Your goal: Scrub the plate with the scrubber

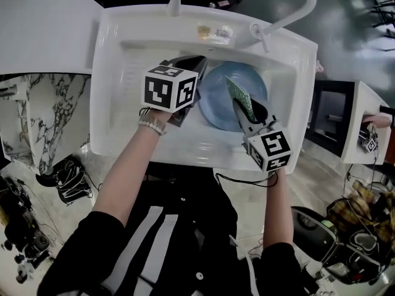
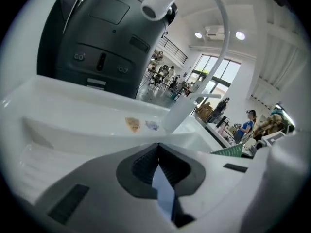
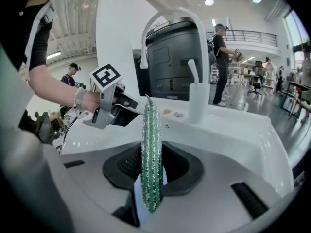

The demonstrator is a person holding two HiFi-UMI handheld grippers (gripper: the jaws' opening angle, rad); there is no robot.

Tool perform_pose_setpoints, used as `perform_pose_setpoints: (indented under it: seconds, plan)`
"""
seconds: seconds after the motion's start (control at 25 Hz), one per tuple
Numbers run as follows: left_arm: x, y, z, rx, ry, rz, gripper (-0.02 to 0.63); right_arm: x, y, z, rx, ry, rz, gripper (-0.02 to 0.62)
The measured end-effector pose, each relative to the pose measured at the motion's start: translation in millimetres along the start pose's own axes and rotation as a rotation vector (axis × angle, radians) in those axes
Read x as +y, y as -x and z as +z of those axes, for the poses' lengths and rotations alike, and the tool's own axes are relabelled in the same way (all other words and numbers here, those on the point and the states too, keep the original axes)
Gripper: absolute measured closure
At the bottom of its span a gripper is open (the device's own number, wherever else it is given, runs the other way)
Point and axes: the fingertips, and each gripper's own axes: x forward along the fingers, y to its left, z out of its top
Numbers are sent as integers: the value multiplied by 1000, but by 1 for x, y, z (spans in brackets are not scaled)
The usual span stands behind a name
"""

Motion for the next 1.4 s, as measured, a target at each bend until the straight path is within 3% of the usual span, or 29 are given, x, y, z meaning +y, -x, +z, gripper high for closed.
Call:
perform_pose_setpoints:
  seconds: [0.2, 0.52, 1.0, 1.4]
  plan:
    - [-16, 40, 33, -108, -53, -17, 606, -6, 21, 36, -109, -56, -140, 503]
    - [-45, 94, 65, -222, -179, -32, 606, 2, 50, 82, -241, -63, -239, 503]
    - [-90, 139, 87, -311, -314, -71, 606, 21, 86, 118, -355, -17, -279, 503]
    - [-101, 161, 95, -349, -329, -87, 606, 33, 96, 134, -388, -5, -284, 503]
